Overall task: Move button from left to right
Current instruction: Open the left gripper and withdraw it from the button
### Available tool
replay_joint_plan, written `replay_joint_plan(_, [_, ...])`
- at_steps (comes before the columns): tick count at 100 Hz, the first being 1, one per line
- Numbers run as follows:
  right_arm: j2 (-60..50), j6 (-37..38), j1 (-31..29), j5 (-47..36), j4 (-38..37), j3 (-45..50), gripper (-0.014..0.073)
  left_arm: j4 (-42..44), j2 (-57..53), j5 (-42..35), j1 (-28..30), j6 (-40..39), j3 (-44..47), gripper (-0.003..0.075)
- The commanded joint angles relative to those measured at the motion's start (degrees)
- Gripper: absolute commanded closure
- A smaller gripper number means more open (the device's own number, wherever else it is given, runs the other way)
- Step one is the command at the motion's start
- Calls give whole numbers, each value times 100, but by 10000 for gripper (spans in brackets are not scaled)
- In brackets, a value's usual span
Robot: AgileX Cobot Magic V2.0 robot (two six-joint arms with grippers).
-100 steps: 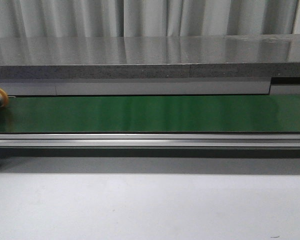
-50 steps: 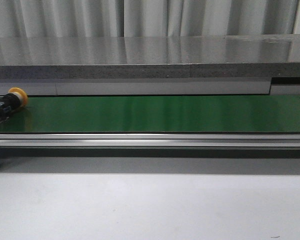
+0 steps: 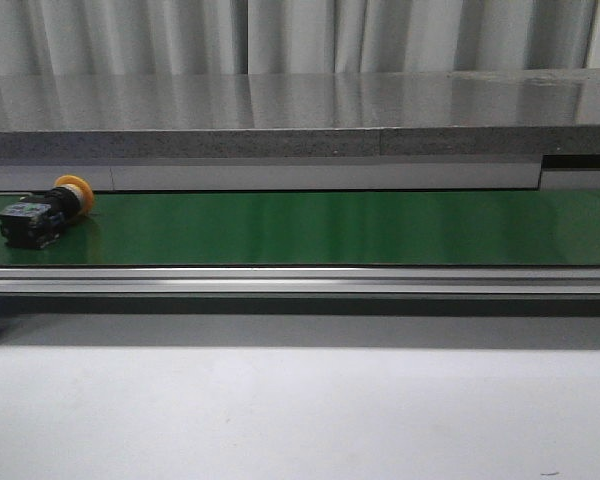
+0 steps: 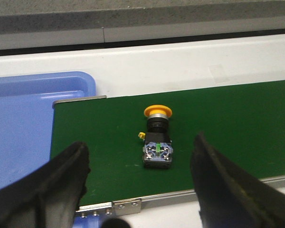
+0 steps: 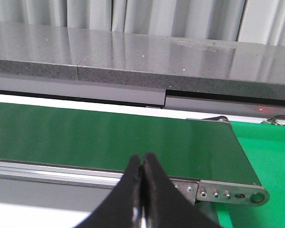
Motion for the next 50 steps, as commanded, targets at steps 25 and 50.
replay_joint_plan(25, [-104, -16, 10, -486, -66, -1, 662, -135, -2146, -1532, -518, -1, 1738, 274])
replay_joint_plan(50, [-104, -16, 10, -486, -66, -1, 662, -112, -3491, -1679, -499, -1, 2433, 274])
